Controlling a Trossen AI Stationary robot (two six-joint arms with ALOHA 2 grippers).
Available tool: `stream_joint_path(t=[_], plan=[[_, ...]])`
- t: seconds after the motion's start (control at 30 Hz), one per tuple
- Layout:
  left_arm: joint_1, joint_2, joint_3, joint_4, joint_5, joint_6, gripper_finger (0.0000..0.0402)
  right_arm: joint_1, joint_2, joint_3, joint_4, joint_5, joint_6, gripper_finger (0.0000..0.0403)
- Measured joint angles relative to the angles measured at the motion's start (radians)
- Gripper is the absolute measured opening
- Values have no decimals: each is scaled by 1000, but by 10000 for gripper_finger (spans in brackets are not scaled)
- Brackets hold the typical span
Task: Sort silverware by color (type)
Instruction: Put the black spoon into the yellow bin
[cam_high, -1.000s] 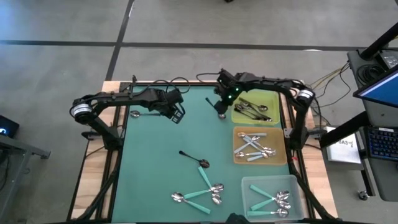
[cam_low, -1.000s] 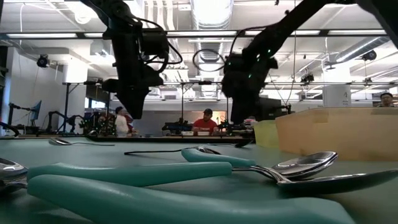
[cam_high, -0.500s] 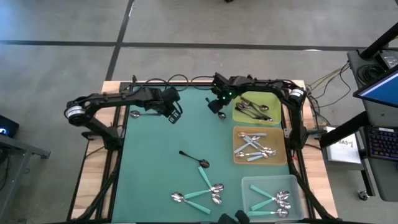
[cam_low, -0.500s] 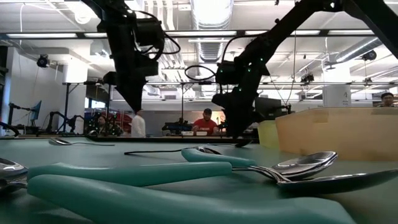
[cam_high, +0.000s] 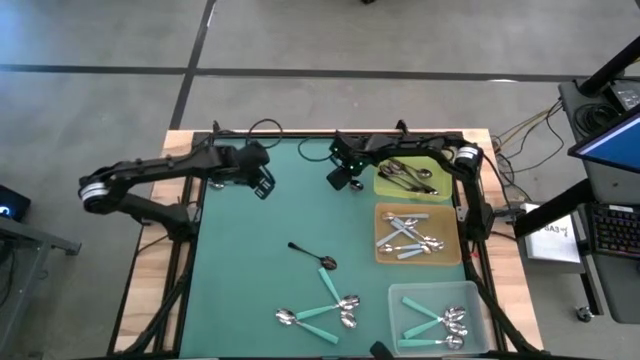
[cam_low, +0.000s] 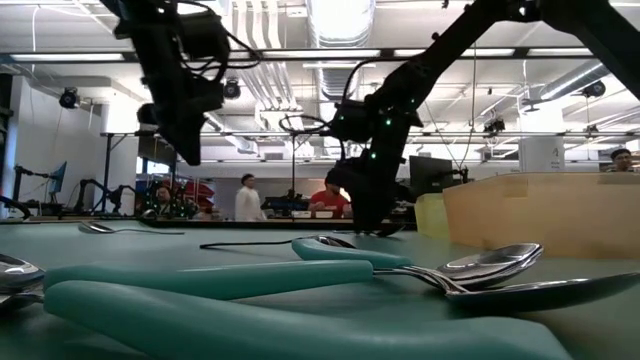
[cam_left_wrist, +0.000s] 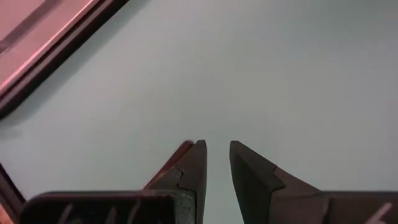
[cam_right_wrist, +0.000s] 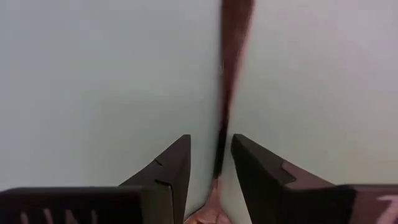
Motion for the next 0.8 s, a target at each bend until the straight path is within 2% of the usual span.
stream_joint_path(t=[0.17,0.37,0.57,0.8], plan=[[0,-116,-95,13,0,-79,55,0,19,2,1,8,3,96],[0,-261,-220,67,0,-178,55,-1,19,2,-7,9,-1,20],[0,-370,-297,115,0,-291,55,-3,15,19,-41,4,-1,11],[-1,-428,-284,154,-45,-306,55,12,-48,126,-155,-13,-53,10]])
